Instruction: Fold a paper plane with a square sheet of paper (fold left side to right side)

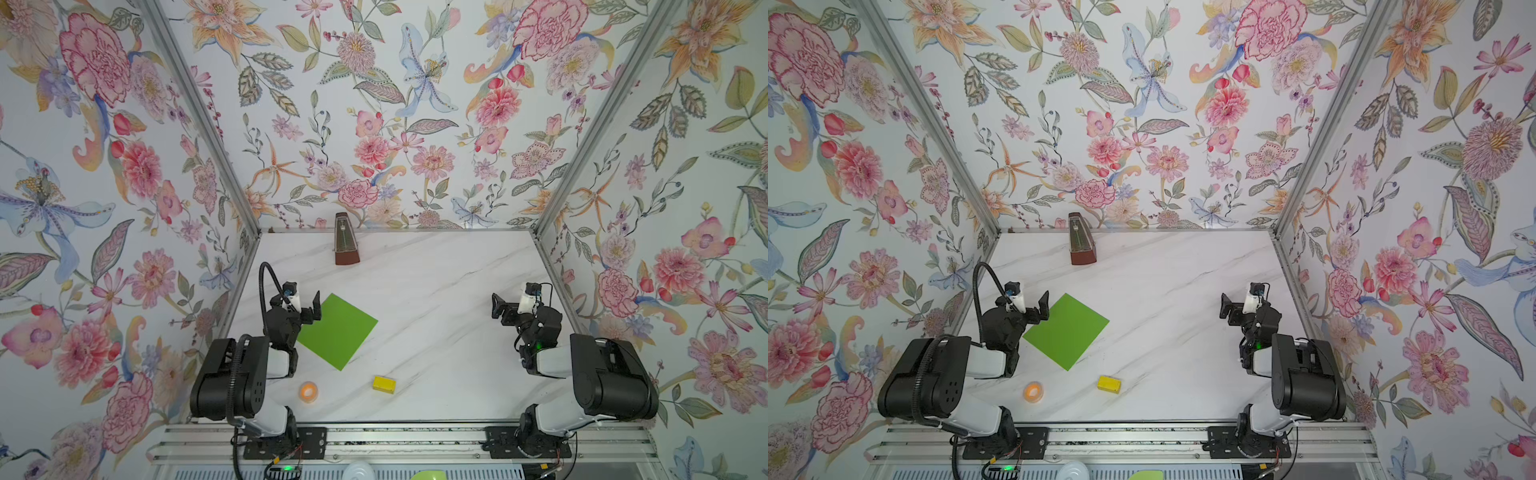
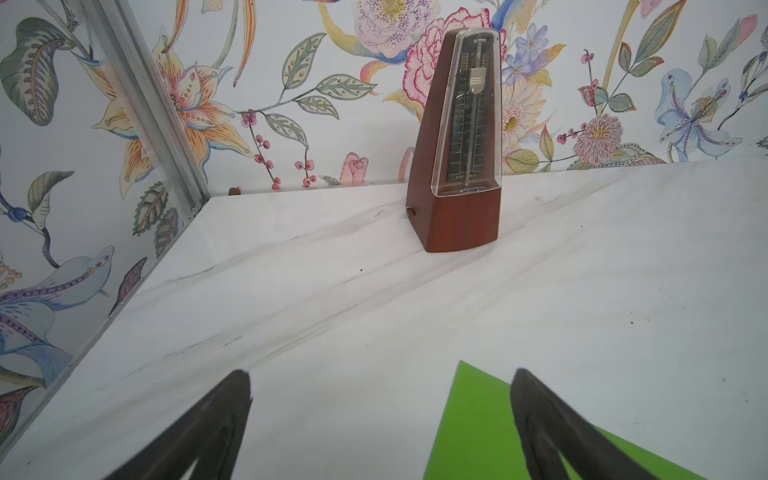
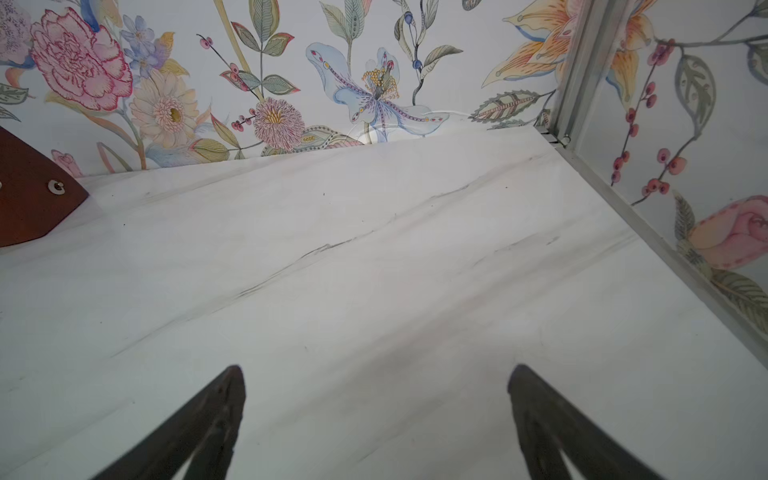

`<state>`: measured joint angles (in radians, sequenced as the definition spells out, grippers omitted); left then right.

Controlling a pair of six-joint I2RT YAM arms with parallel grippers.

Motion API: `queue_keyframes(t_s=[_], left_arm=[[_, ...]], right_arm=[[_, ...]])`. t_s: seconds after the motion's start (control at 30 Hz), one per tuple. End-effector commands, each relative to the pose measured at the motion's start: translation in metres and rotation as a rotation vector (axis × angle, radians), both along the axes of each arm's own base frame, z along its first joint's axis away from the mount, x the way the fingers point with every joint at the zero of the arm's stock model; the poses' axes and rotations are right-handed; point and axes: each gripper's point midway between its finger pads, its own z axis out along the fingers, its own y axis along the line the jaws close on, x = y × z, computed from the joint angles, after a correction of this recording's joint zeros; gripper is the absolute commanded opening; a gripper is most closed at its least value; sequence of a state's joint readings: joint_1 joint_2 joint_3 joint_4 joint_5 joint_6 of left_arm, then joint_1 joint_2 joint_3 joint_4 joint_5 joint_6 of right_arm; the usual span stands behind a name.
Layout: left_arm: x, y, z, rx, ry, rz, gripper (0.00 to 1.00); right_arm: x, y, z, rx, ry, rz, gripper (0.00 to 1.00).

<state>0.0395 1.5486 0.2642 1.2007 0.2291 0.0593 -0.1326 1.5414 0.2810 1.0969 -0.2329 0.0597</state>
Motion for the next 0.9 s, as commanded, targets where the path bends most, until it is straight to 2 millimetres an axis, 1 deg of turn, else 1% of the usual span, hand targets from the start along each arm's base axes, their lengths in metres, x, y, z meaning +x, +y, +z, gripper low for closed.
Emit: queue_keyframes(t_s=[0.0, 0.5, 0.53, 0.63, 0.87], left_arm=[[-0.001, -0.002, 0.005, 0.005, -0.027, -0.014, 0.99], [-0.001, -0.001, 0.005, 0.007, -0.029, -0.01, 0.99], [-0.001, 0.0, 0.005, 0.004, -0.028, -0.001, 0.99], [0.002, 0.014, 0.003, -0.009, -0.012, 0.079, 0.99], [0.002, 0.014, 0.004, -0.01, -0.016, 0.08, 0.99]], right_arm=[[0.002, 0.001, 0.007, -0.011, -0.03, 0.015, 0.99], [0.001, 0.001, 0.006, -0.009, -0.029, 0.013, 0.99], [0.001, 0.001, 0.006, -0.009, -0.029, 0.013, 0.99], [0.002, 0.001, 0.007, -0.009, -0.031, 0.013, 0.99], [0.001, 0.001, 0.006, -0.008, -0.03, 0.011, 0.99]])
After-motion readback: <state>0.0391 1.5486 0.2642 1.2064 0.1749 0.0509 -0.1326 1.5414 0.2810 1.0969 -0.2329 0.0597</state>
